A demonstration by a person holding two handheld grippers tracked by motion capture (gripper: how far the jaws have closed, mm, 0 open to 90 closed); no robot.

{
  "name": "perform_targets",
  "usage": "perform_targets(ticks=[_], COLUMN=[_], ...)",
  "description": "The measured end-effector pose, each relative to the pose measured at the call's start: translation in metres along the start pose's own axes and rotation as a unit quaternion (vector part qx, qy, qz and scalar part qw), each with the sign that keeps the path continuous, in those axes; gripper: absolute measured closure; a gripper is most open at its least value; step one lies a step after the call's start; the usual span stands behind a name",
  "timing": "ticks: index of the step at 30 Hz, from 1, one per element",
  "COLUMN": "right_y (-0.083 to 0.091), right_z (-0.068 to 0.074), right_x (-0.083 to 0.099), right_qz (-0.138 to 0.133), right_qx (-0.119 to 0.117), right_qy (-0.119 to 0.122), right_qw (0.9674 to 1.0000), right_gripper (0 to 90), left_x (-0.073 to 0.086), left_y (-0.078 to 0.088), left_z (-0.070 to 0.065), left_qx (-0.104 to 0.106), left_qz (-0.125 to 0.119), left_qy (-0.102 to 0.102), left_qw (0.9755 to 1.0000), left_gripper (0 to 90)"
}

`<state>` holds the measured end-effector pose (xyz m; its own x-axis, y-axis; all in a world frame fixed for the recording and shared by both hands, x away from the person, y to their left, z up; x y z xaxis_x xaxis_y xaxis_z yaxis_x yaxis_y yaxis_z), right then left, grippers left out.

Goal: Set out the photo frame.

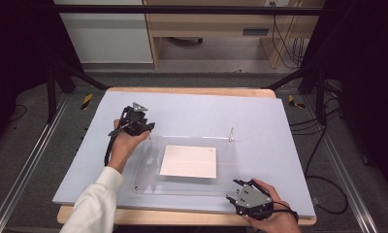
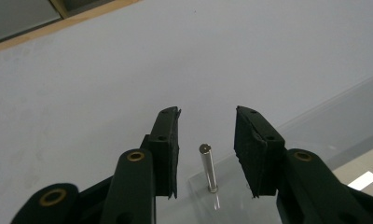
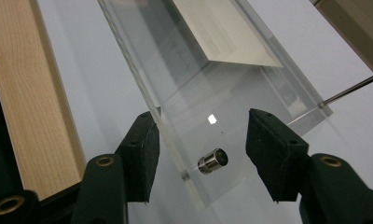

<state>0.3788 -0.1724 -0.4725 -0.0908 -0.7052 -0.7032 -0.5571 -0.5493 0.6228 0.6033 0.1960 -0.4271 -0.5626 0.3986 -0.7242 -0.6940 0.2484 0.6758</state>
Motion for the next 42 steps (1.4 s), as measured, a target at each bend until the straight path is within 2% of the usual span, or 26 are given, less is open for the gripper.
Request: perform_targets(ticks=[9, 12, 17, 21, 25, 31, 35, 37, 40, 42], right_y=[0.004, 0.004, 0.006, 0.007, 0.007, 0.008, 0.008, 0.008, 0.008, 0.008], right_z=[-0.004, -0.005, -0.005, -0.005, -0.006, -0.007, -0.006, -0.006, -0.006, -0.006], right_x=[-0.001, 0.0, -0.001, -0.002, -0.002, -0.003, -0.003, -0.003, -0.003, -0.003], right_qz=[-0.009, -0.008, -0.012, -0.015, -0.018, -0.019, -0.016, -0.016, -0.017, -0.017], right_qx=[0.015, 0.017, 0.021, 0.025, 0.025, 0.026, 0.025, 0.026, 0.026, 0.027], right_qy=[-0.004, -0.001, 0.002, -0.001, -0.001, -0.002, -0.002, -0.002, -0.003, -0.002], right_qw=[0.9998, 0.9998, 0.9997, 0.9996, 0.9995, 0.9995, 0.9995, 0.9995, 0.9995, 0.9995], right_gripper=[47.3, 48.6, 50.3, 50.9, 51.0, 51.3, 51.3, 51.3, 51.3, 51.4], left_x=[0.005, 0.009, 0.017, 0.028, 0.038, 0.055, 0.066, 0.07, 0.075, 0.08], left_y=[0.022, 0.03, 0.043, 0.059, 0.074, 0.097, 0.11, 0.117, 0.126, 0.129], left_z=[-0.005, -0.008, -0.017, -0.031, -0.044, -0.065, -0.077, -0.082, -0.089, -0.092], left_qx=[0.007, 0.02, 0.028, 0.048, 0.07, 0.106, 0.12, 0.121, 0.118, 0.119], left_qz=[-0.021, -0.031, -0.041, -0.053, -0.066, -0.082, -0.09, -0.099, -0.107, -0.105], left_qy=[-0.017, -0.019, -0.038, -0.064, -0.091, -0.129, -0.154, -0.167, -0.182, -0.202], left_qw=[0.9996, 0.9991, 0.998, 0.9954, 0.9912, 0.9826, 0.9766, 0.9735, 0.9702, 0.9665], left_gripper=[56.8, 55.9, 54.6, 51.8, 49.3, 40.3, 34.8, 30.1, 23.2, 19.8])
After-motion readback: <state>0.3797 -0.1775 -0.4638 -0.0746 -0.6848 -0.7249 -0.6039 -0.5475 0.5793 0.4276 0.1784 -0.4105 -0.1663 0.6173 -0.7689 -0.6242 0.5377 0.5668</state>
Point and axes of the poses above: each handheld gripper's, and its own axes: y roughly backward along the jaws, x roughly out of its underside, z roughly to its left, the point moved 2 cm from there along -y, roughly forward along the jaws, and after that the axes turned 5 degrees about -x, right-handed, at the moved point
